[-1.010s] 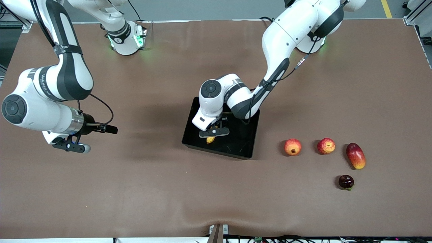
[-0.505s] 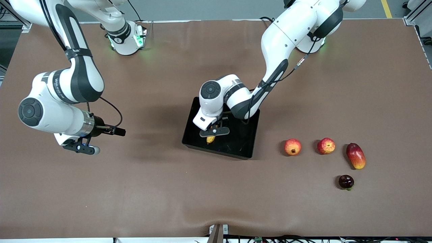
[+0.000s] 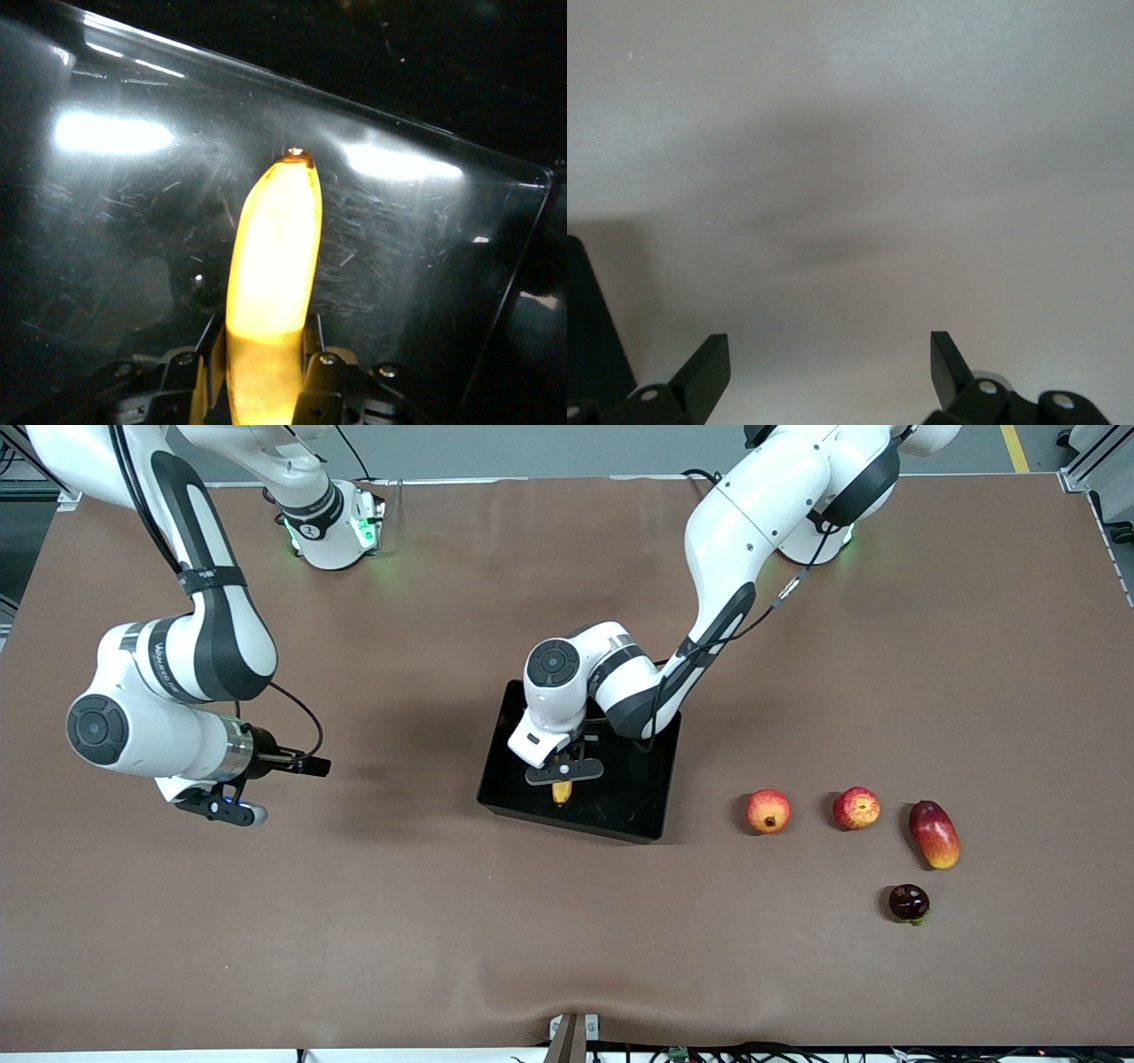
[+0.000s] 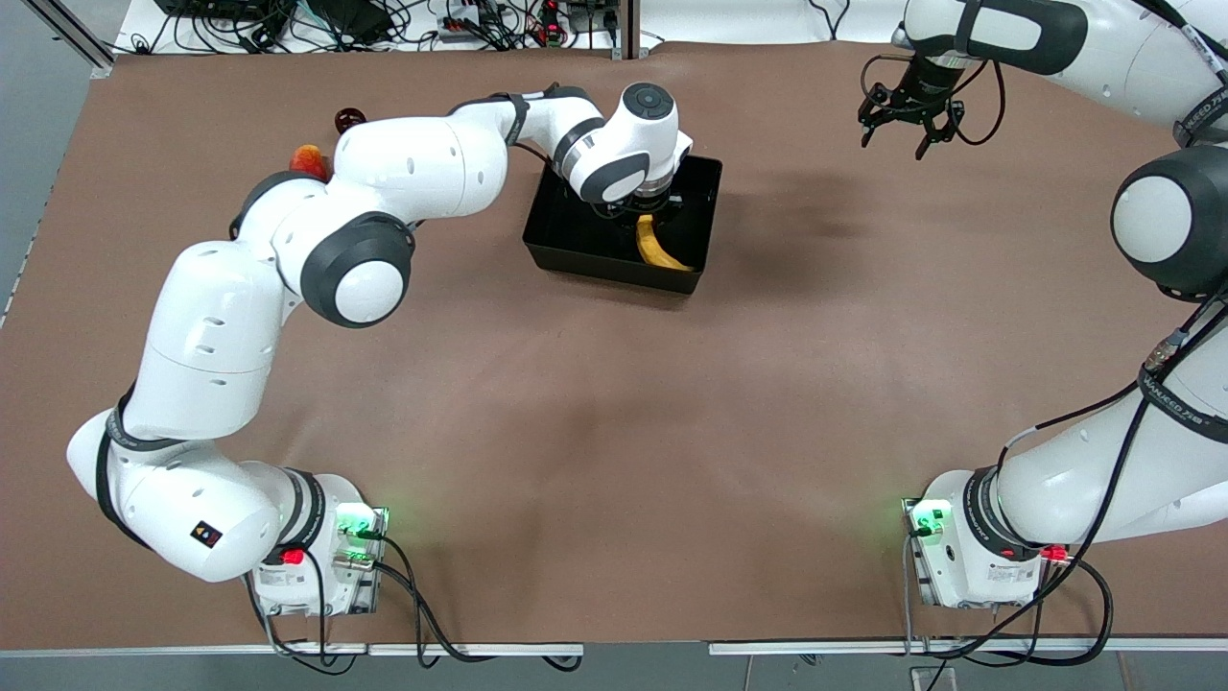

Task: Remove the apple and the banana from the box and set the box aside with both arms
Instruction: 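Lift the banana out while the right gripper approaches the tray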

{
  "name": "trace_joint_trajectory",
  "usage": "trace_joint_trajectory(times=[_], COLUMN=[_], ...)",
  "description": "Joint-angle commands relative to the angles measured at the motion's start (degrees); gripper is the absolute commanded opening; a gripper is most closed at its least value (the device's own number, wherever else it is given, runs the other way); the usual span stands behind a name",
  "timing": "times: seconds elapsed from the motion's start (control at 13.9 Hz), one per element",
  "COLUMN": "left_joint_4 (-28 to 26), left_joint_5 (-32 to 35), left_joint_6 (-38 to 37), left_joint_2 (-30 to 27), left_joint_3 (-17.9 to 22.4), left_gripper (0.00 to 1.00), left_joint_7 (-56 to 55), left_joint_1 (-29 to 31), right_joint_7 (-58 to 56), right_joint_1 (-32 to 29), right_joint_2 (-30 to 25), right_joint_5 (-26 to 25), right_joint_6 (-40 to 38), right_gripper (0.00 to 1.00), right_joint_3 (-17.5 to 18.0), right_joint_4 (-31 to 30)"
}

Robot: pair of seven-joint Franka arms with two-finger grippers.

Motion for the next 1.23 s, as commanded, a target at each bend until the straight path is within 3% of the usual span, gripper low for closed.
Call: trace_joint_trajectory(times=[0.0, 0.29, 0.72, 1.01, 1.15], left_joint_4=[0.4, 0.9, 1.2, 1.0, 0.9], left_joint_5=[0.4, 0.9, -2.2, -6.0, -6.4], left_joint_6=[-0.5, -0.6, -8.2, -12.6, -14.8], left_joint_2=[-0.4, -2.4, -11.8, -19.8, -21.4], left_joint_3=[0.1, 0.1, -0.4, -0.6, -0.6], left_gripper=[0.00, 0.00, 0.00, 0.00, 0.00], left_joint_7=[0.1, 0.3, 0.4, 5.7, 9.8], left_joint_1=[-0.2, 0.1, 0.7, 9.2, 13.9], right_joint_7=[-0.3, -0.3, -0.3, 0.8, 2.5], right_joint_1=[-0.5, -0.3, 0.0, 4.9, 6.6], right_joint_2=[-1.5, -1.4, -0.9, 1.5, 3.8], right_joint_5=[0.7, 0.7, 0.7, 1.0, 4.2], right_joint_6=[1.5, 1.8, 3.2, 7.6, 11.5], right_gripper=[1.00, 1.00, 1.00, 1.00, 1.00], right_joint_3=[0.5, 0.5, 0.5, 0.6, 0.6], right_joint_4=[-1.4, -1.6, -2.1, -1.9, -1.5])
